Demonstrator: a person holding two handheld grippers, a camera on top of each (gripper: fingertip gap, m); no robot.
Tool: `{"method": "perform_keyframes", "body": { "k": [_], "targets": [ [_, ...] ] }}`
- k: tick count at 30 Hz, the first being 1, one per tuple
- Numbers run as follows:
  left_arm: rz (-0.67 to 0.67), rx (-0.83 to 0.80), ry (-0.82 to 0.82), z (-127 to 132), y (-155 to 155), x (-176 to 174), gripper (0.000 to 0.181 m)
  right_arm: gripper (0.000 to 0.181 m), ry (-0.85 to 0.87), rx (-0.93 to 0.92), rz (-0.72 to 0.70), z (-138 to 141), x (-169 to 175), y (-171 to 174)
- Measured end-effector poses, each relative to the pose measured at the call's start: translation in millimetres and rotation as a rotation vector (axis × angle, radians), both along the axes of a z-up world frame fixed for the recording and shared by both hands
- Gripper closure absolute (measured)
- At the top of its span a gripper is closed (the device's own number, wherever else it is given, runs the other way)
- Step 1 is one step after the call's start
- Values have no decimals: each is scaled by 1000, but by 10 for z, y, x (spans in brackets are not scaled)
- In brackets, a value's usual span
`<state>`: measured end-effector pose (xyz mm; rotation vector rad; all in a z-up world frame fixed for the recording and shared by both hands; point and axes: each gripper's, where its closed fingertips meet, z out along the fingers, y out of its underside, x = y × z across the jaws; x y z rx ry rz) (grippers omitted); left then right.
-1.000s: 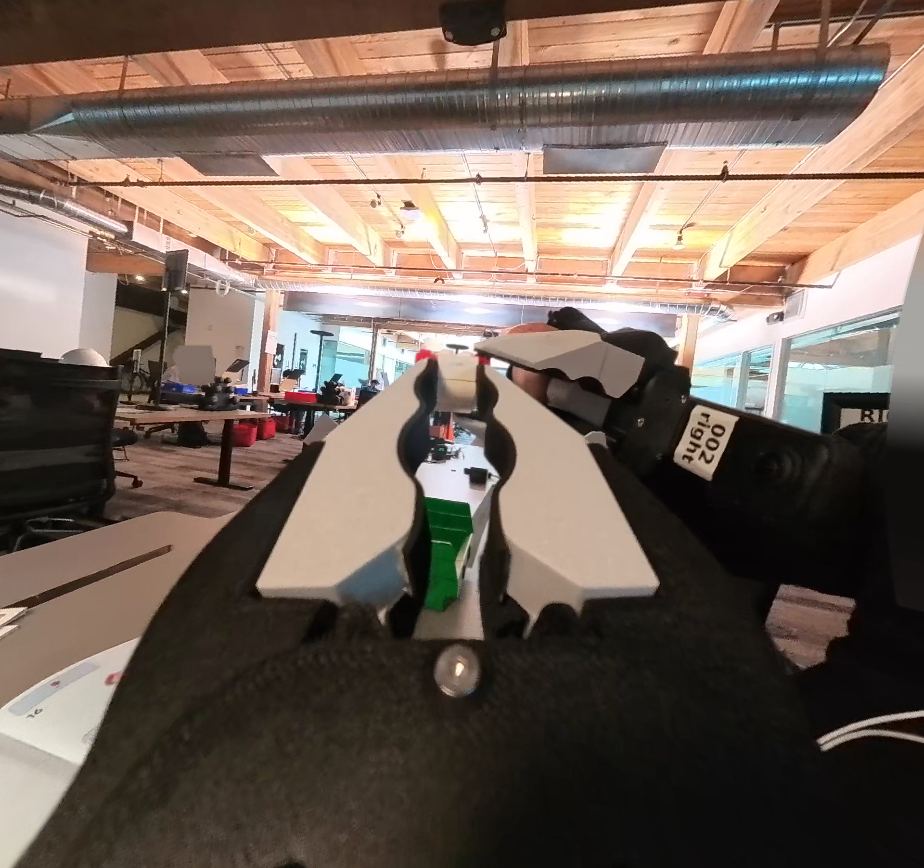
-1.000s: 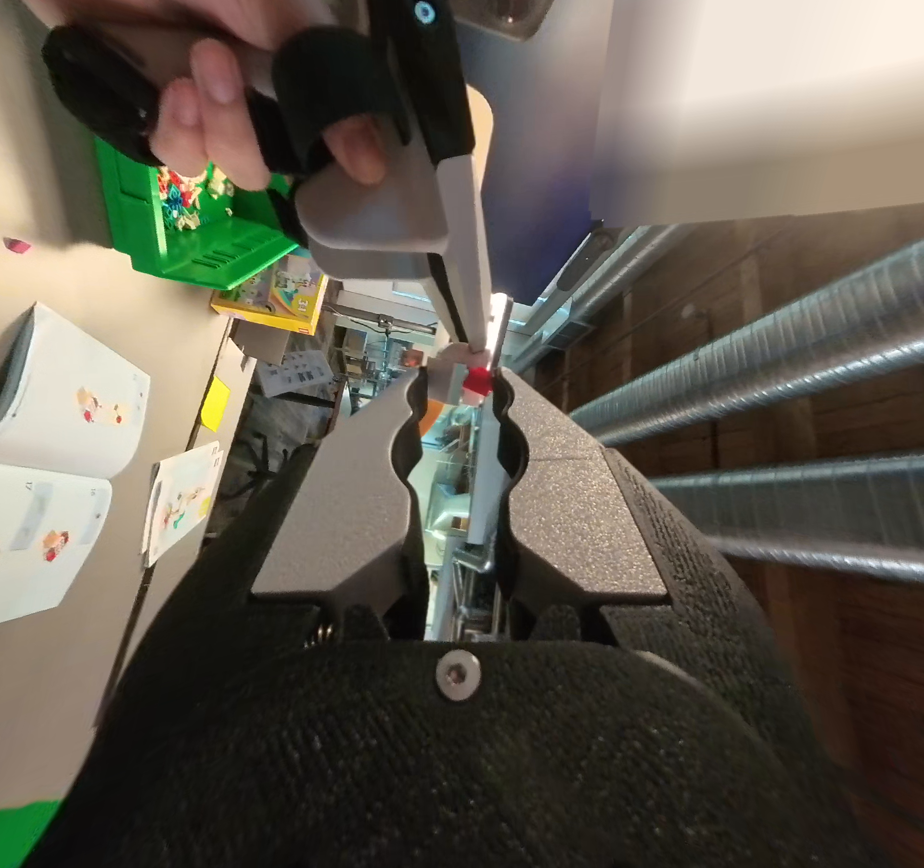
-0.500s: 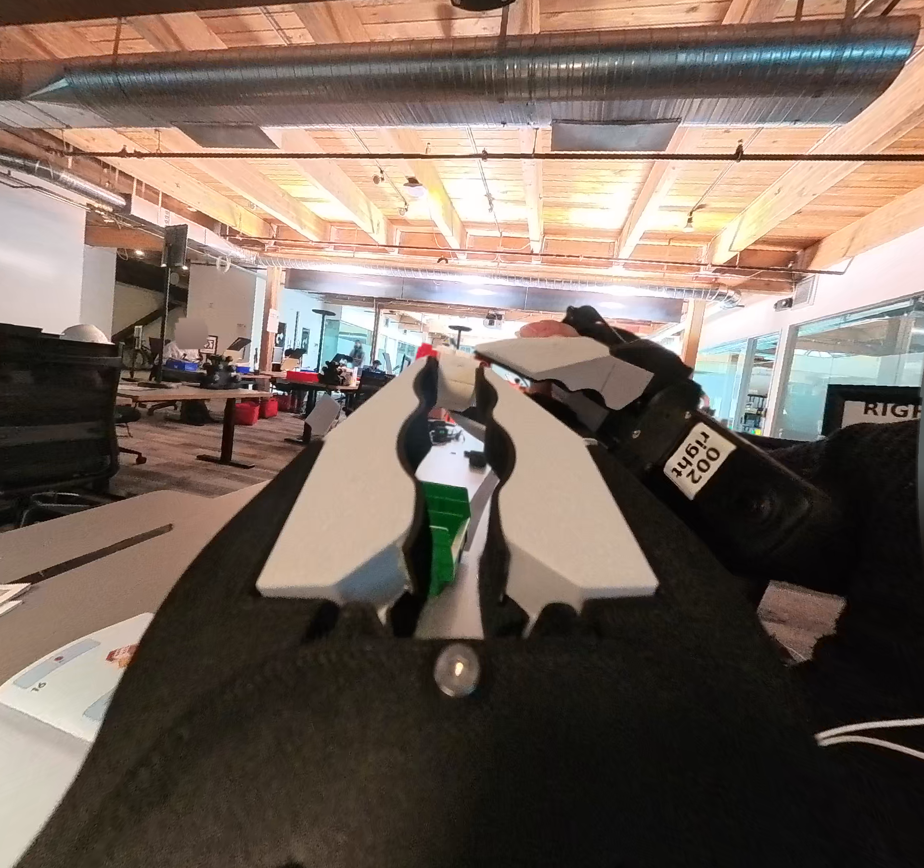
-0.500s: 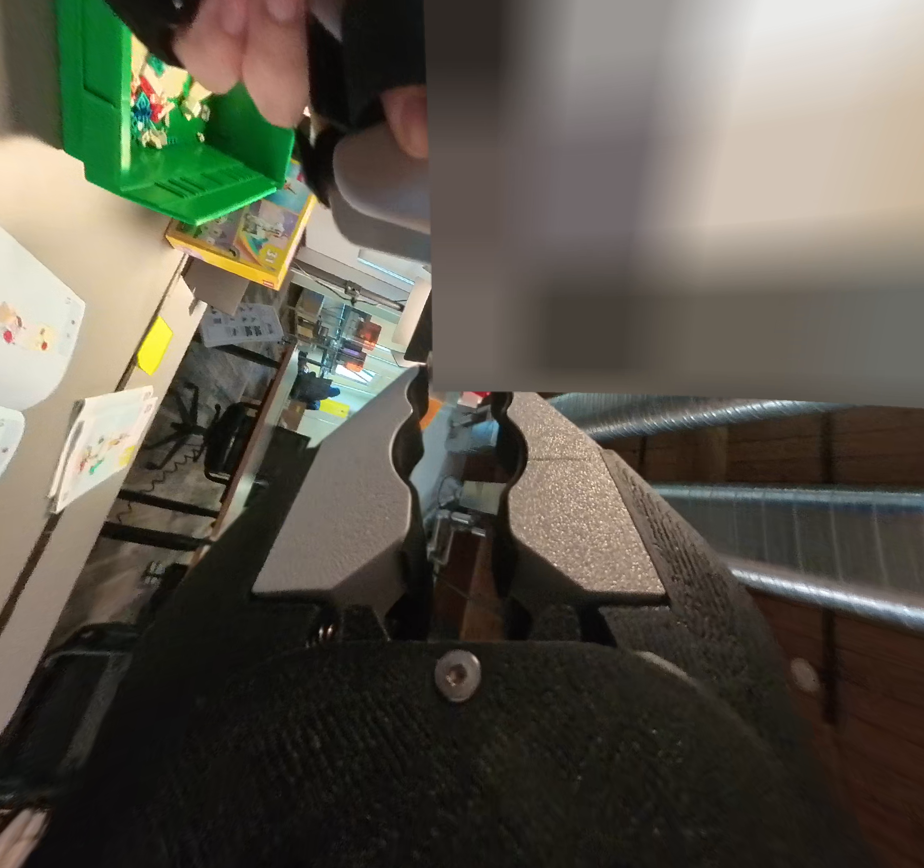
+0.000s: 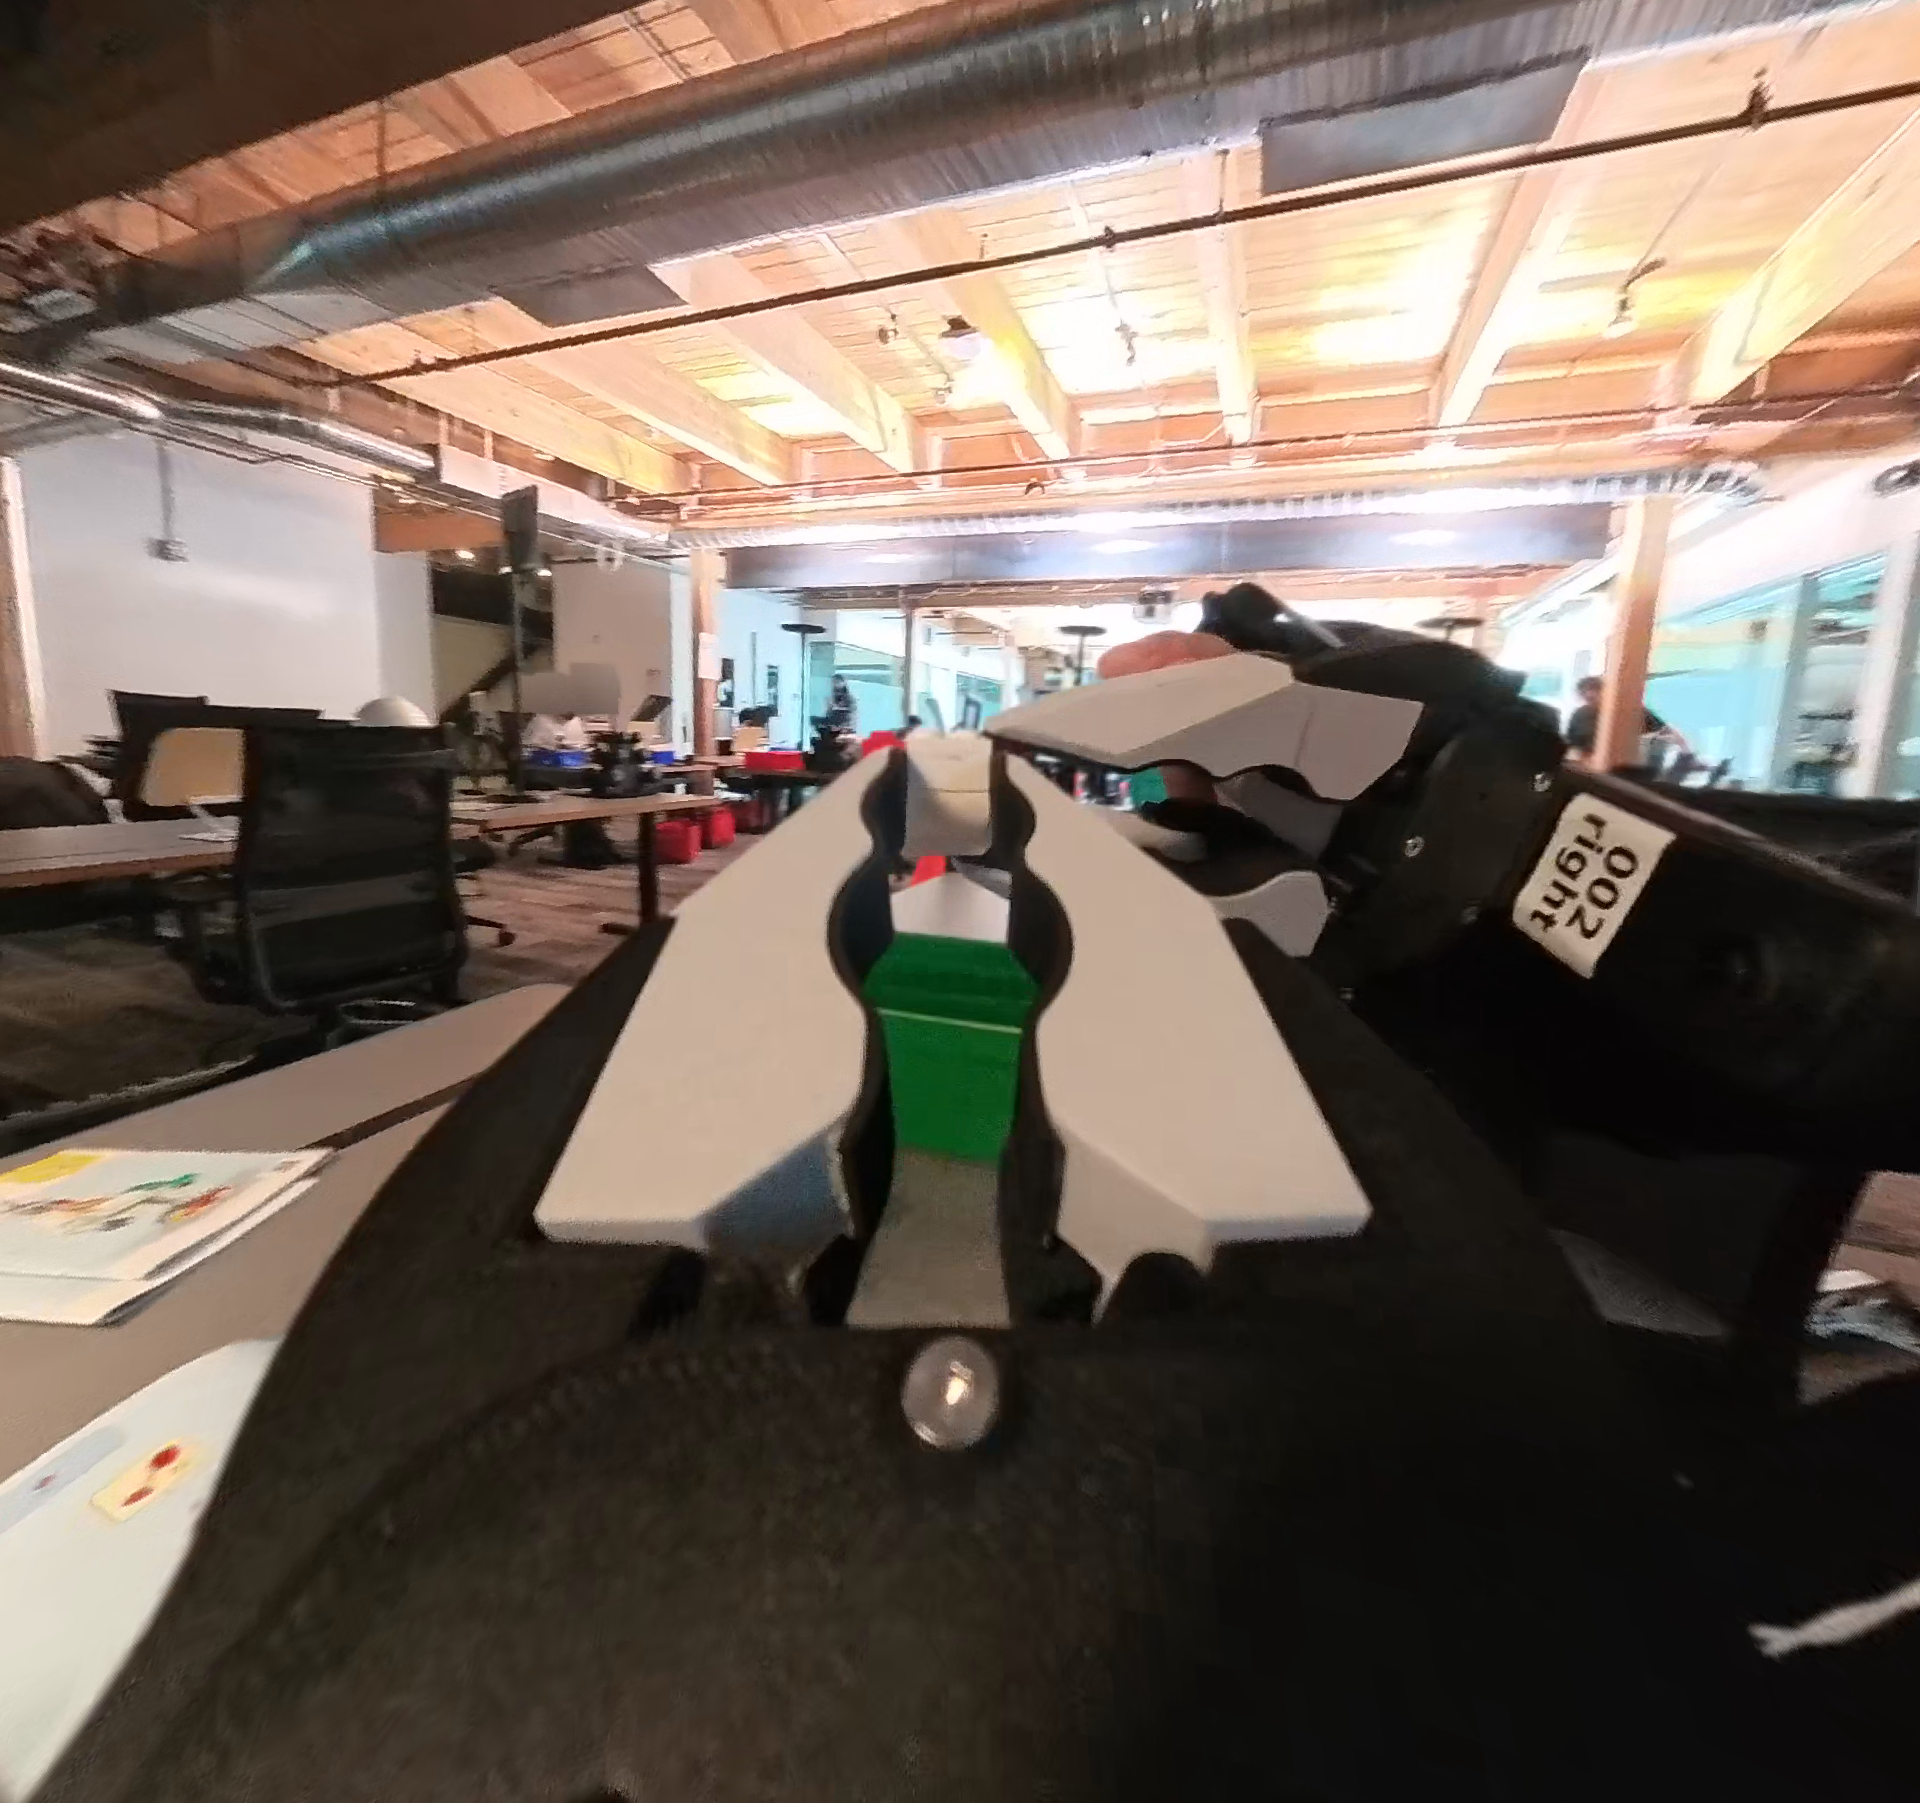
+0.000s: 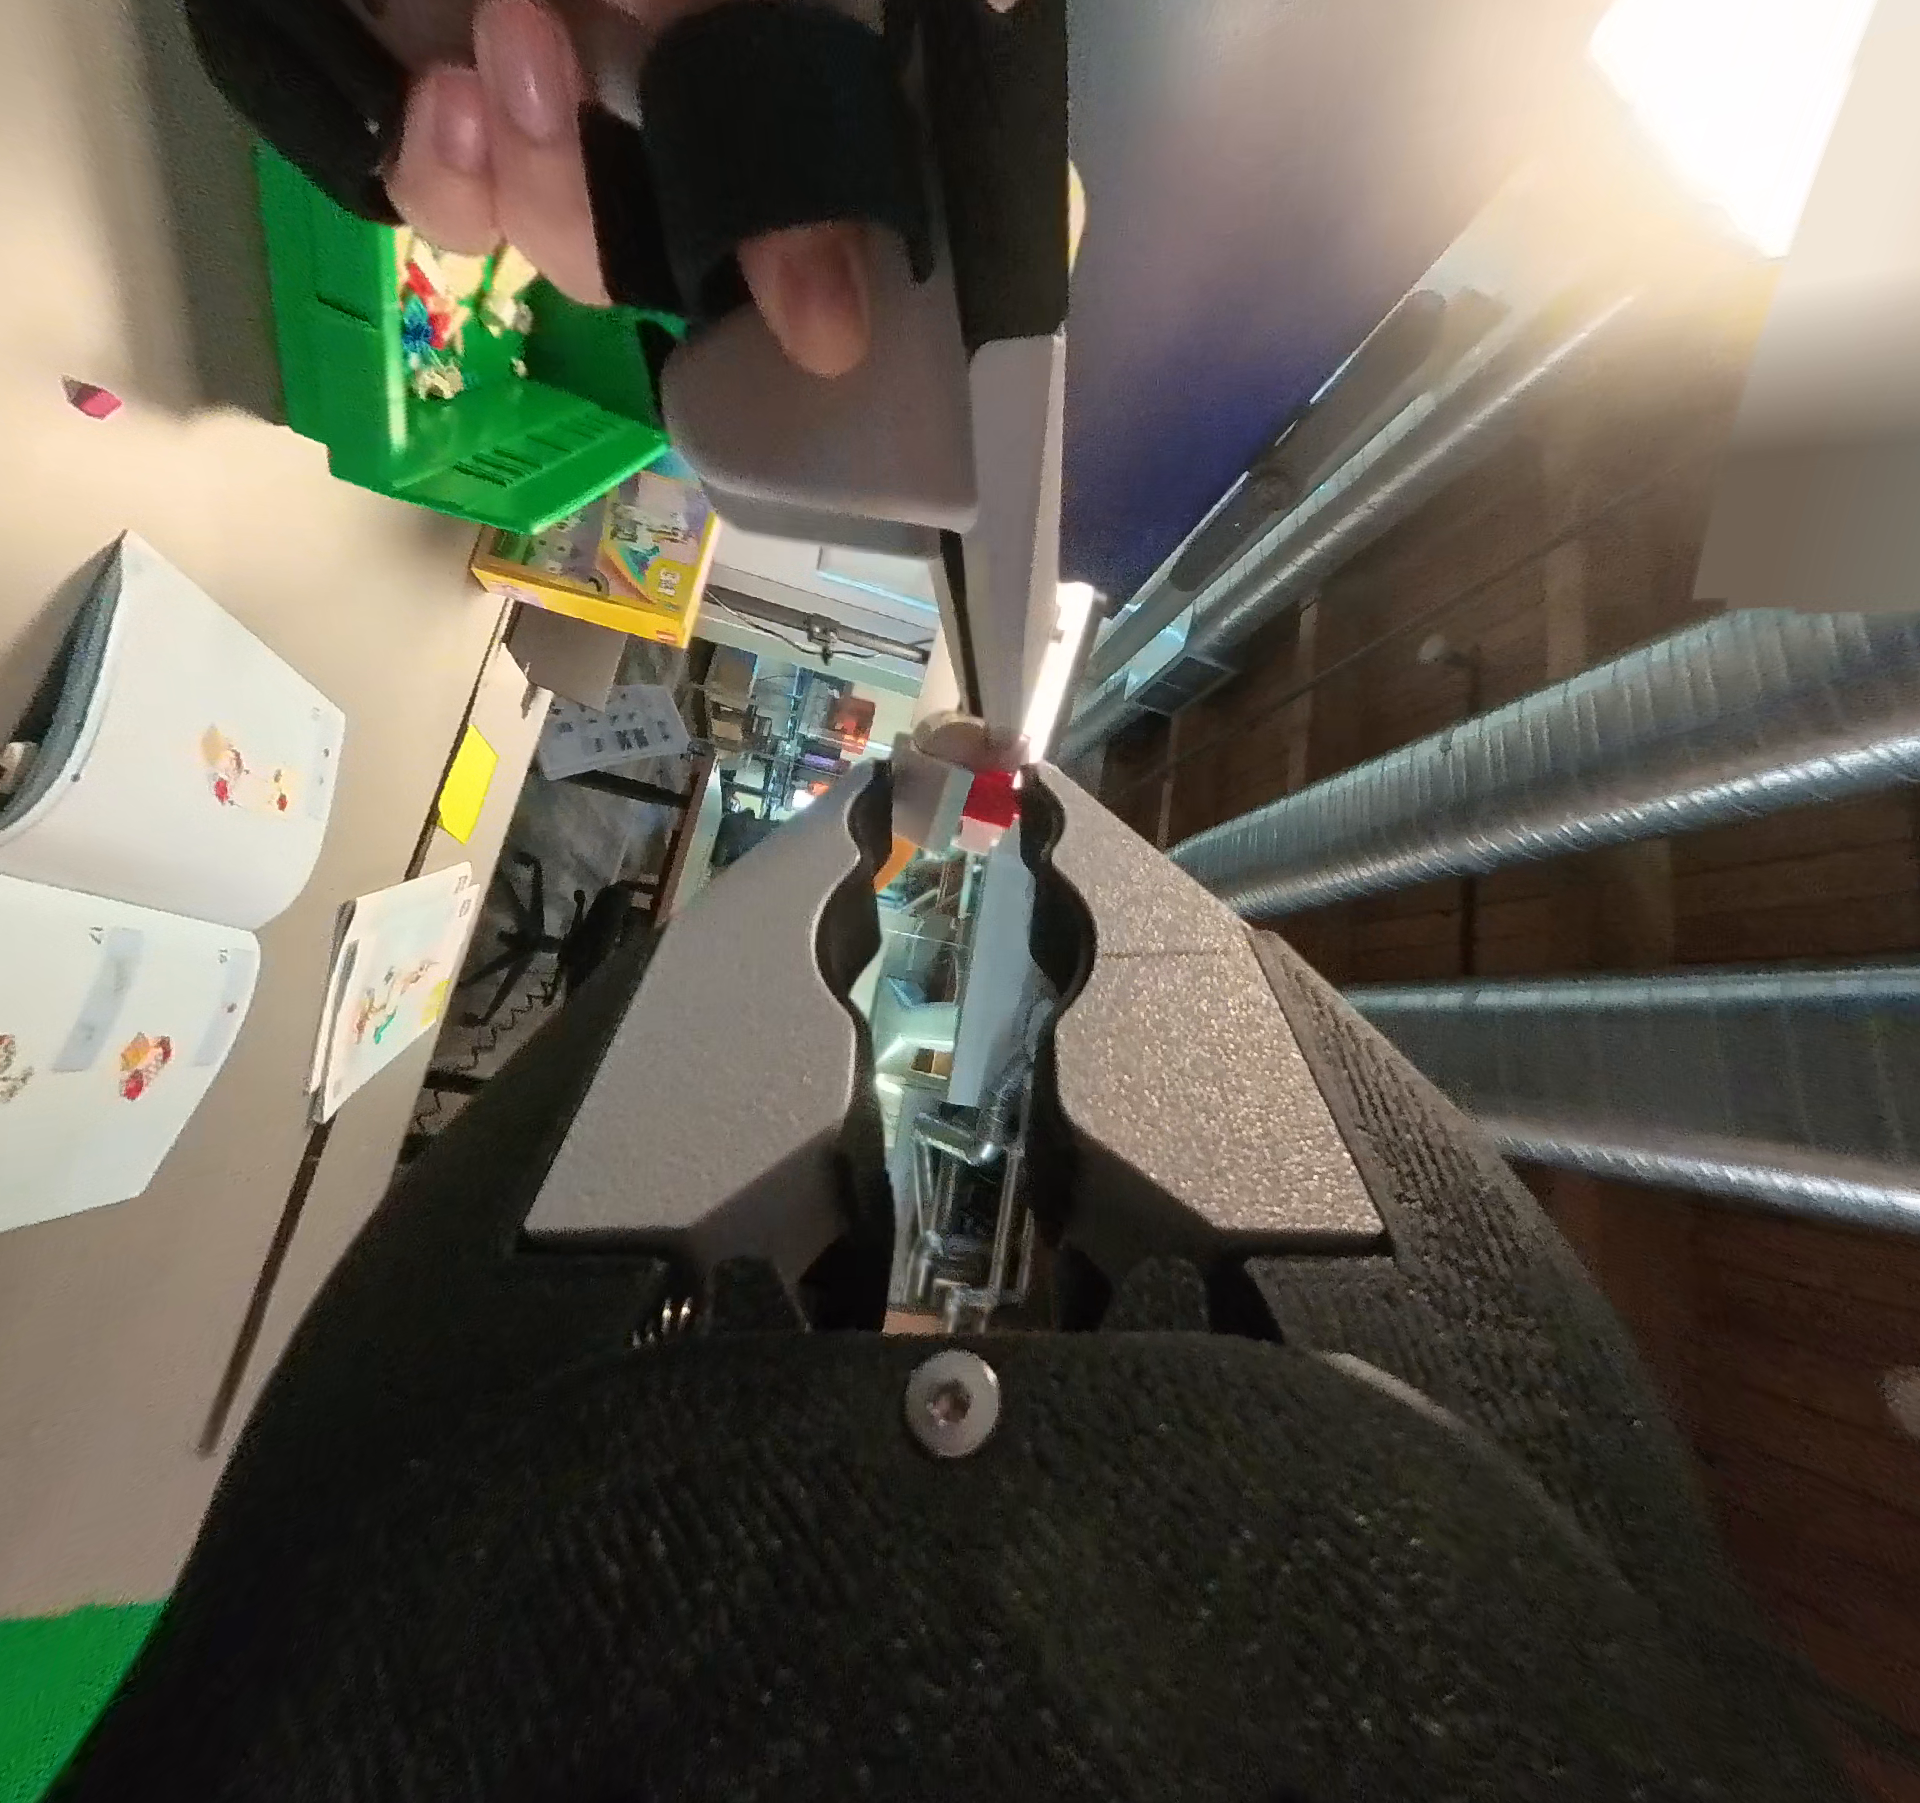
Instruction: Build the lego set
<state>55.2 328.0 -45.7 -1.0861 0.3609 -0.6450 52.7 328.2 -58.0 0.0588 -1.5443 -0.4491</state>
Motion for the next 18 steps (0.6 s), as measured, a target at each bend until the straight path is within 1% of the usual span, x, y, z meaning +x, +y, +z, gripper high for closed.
{"method": "perform_keyframes", "body": {
  "k": [3, 5, 7, 10, 12, 13, 14, 16, 18],
  "targets": [
    [60, -27, 62, -189, 106, -58, 166, 158, 10, -13, 9, -187, -58, 100],
    [71, -86, 99, -344, 201, -97, 166, 158, 15, -41, 14, -331, -110, 175],
    [72, -142, 129, -501, 295, -165, 166, 158, 25, -100, 22, -480, -183, 258],
    [70, -192, 163, -713, 405, -299, 166, 152, 55, -214, 71, -670, -304, 381],
    [168, -213, 208, -874, 518, -523, 166, 148, 97, -336, 94, -739, -351, 566],
    [220, -217, 229, -948, 568, -671, 166, 147, 129, -424, 107, -755, -356, 690],
    [246, -220, 234, -1008, 603, -803, 166, 147, 168, -521, 115, -771, -355, 838],
    [261, -242, 213, -1121, 669, -1027, 166, 147, 249, -705, 121, -840, -349, 1169],
    [255, -280, 219, -1285, 750, -1150, 166, 149, 288, -863, 106, -1003, -360, 1480]
  ]
}}
